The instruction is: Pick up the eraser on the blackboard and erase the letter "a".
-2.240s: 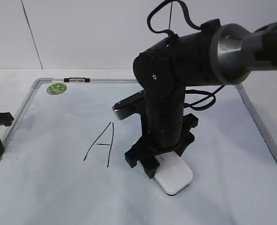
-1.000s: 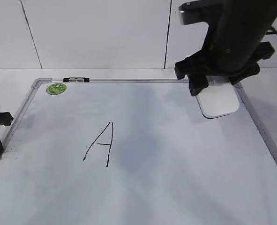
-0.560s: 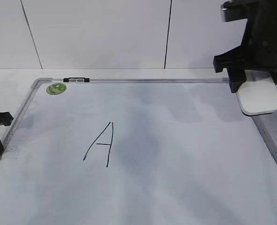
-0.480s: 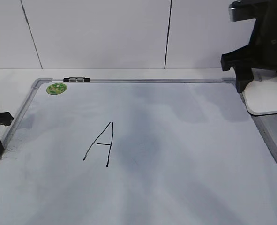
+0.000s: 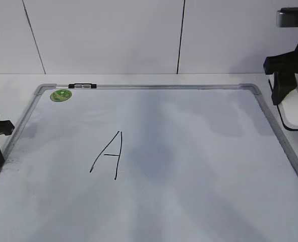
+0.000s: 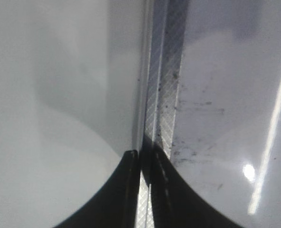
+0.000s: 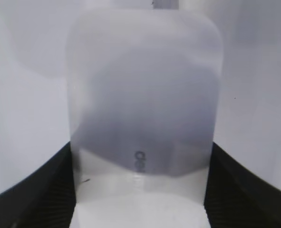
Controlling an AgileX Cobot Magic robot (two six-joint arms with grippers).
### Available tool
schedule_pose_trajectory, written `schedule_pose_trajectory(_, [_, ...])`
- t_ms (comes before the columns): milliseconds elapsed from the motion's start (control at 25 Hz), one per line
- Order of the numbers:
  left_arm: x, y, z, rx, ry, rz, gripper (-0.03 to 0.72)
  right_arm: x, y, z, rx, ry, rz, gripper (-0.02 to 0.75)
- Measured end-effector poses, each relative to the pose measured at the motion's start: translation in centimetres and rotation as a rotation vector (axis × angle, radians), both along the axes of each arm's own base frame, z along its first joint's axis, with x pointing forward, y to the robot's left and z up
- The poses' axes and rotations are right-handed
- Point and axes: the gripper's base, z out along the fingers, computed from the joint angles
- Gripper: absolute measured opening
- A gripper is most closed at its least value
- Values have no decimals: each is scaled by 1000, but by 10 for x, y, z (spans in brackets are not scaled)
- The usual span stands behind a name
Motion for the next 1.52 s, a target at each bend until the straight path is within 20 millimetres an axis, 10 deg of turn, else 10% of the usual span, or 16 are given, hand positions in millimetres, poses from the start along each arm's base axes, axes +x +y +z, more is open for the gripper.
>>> schedule_pose_trajectory(800, [0, 0, 0, -1, -1, 0, 50, 31, -1, -91, 19, 284, 15, 560])
schedule_pose_trajectory(1520, [0, 0, 0, -3, -3, 1, 50, 39, -2, -113, 1, 299, 24, 560])
